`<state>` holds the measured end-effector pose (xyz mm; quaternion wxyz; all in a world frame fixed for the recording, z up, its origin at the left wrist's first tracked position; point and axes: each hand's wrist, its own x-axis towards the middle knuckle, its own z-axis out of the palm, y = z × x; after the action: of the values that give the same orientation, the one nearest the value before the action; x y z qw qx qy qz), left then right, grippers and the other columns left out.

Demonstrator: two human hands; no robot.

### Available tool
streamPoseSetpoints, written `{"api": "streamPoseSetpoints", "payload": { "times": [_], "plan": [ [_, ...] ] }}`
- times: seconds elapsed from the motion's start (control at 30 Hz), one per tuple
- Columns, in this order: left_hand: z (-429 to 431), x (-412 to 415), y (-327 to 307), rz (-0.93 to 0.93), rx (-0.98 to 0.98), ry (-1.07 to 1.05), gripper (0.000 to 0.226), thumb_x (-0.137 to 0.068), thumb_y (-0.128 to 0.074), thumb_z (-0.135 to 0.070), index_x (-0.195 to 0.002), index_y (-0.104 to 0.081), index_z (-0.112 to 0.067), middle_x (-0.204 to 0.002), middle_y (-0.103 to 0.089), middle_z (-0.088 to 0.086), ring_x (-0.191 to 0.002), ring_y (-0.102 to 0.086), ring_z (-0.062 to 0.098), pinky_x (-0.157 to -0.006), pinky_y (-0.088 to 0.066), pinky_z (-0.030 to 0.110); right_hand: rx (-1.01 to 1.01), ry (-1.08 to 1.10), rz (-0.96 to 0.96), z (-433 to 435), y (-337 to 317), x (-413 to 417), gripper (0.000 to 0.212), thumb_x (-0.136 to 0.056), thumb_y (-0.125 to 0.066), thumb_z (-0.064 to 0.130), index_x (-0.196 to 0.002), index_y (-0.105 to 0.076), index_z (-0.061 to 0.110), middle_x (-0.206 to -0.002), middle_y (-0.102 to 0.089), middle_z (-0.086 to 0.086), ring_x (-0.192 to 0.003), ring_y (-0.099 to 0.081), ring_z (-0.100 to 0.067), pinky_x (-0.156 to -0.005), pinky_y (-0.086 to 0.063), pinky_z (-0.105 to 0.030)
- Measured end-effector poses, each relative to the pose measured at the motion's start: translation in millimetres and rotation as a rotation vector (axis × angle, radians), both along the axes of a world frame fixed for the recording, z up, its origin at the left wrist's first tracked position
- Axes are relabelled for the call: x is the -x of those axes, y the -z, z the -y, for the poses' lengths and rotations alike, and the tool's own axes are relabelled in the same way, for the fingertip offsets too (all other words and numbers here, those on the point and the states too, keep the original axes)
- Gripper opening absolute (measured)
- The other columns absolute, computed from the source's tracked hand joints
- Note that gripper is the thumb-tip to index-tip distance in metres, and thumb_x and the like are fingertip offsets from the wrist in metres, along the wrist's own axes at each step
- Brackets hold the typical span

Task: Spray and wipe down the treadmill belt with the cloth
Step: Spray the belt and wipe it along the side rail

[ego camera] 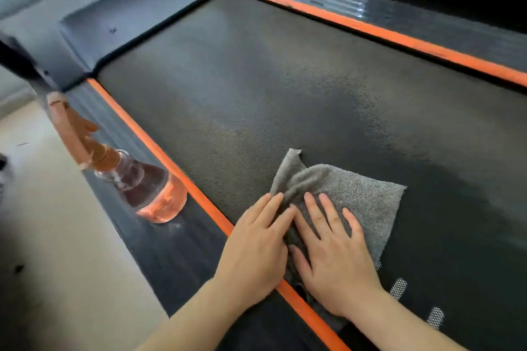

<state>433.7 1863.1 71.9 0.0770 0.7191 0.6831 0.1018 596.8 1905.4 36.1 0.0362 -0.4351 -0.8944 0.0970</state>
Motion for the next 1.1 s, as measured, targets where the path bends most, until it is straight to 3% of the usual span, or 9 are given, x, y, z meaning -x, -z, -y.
{"api": "streamPoseSetpoints", "payload": {
  "times": [0.33,0.5,0.6,0.67,0.73,0.8,0.93,1.1],
  "plan": [
    [17.0,-7.6,-3.3,0.061,-0.018,-0.068,0.043,-0.087,-0.047,-0.027,-0.126,-0.062,-0.018,-0.145,-0.052,0.004,-0.139,-0.043,0.022,-0.111,-0.04,0.037,-0.009,-0.011,-0.03,-3.6,-7.2,2.2,0.063,-0.091,-0.039,0.051,-0.148,-0.046,0.026,-0.156,-0.04,-0.008,-0.145,-0.036,-0.028,-0.112,-0.025,-0.052],
    [18.7,-7.1,3.7,0.1,-0.075,-0.086,0.043,-0.087,-0.045,-0.026,-0.125,-0.062,-0.014,-0.145,-0.051,0.009,-0.139,-0.042,0.025,-0.112,-0.039,0.038,-0.021,0.012,0.1,0.1,-11.4,6.1,0.062,-0.09,-0.035,0.053,-0.145,-0.05,0.028,-0.153,-0.044,-0.01,-0.141,-0.042,-0.03,-0.105,-0.029,-0.054],
    [18.9,1.7,-2.0,0.255,-0.142,-0.14,0.043,-0.083,-0.041,-0.021,-0.118,-0.064,-0.01,-0.137,-0.056,0.011,-0.129,-0.049,0.029,-0.11,-0.041,0.039,-0.052,-0.016,0.178,-10.7,-26.1,25.3,0.064,-0.085,-0.036,0.057,-0.132,-0.062,0.023,-0.143,-0.055,-0.014,-0.13,-0.052,-0.031,-0.093,-0.037,-0.053],
    [21.7,17.5,-7.7,0.295,-0.192,-0.174,0.037,-0.083,-0.04,-0.019,-0.107,-0.067,-0.01,-0.122,-0.061,0.007,-0.114,-0.055,0.027,-0.099,-0.047,0.037,-0.071,-0.075,0.19,-24.4,-33.1,47.2,0.072,-0.086,-0.029,0.06,-0.136,-0.059,0.019,-0.148,-0.049,-0.014,-0.139,-0.044,-0.028,-0.103,-0.032,-0.055],
    [33.8,42.4,-12.8,0.198,-0.18,-0.146,0.033,-0.085,-0.04,-0.021,-0.101,-0.068,-0.013,-0.11,-0.06,0.003,-0.101,-0.056,0.024,-0.087,-0.051,0.037,-0.013,-0.145,0.181,-33.7,-28.8,61.9,0.084,-0.085,-0.011,0.063,-0.155,-0.031,0.021,-0.165,-0.018,-0.008,-0.153,-0.011,-0.02,-0.119,-0.013,-0.049],
    [49.5,75.3,-15.3,0.07,-0.142,-0.093,0.033,-0.085,-0.038,-0.021,-0.102,-0.066,-0.016,-0.104,-0.059,0.001,-0.093,-0.054,0.024,-0.08,-0.051,0.038,0.033,-0.152,0.151,-37.7,-21.2,69.5,0.085,-0.083,-0.003,0.063,-0.159,-0.013,0.026,-0.167,0.0,0.0,-0.153,0.007,-0.013,-0.121,0.001,-0.042],
    [57.1,110.5,-18.5,-0.141,-0.059,-0.038,0.03,-0.082,-0.039,-0.018,-0.103,-0.06,-0.014,-0.095,-0.054,0.003,-0.079,-0.05,0.025,-0.067,-0.05,0.041,0.012,-0.064,0.075,-36.3,-17.6,73.6,0.075,-0.089,-0.017,0.059,-0.155,-0.03,0.028,-0.166,-0.015,0.002,-0.153,-0.007,-0.014,-0.119,-0.007,-0.043],
    [40.9,94.0,-28.6,-0.229,0.051,0.148,0.028,-0.075,-0.035,-0.017,-0.093,-0.056,-0.018,-0.087,-0.052,0.002,-0.074,-0.051,0.024,-0.055,-0.048,0.037,0.042,0.131,0.078,-36.2,-16.6,83.1,0.068,-0.09,-0.026,0.054,-0.15,-0.042,0.025,-0.162,-0.028,0.0,-0.151,-0.022,-0.02,-0.115,-0.013,-0.046]
  ]
}}
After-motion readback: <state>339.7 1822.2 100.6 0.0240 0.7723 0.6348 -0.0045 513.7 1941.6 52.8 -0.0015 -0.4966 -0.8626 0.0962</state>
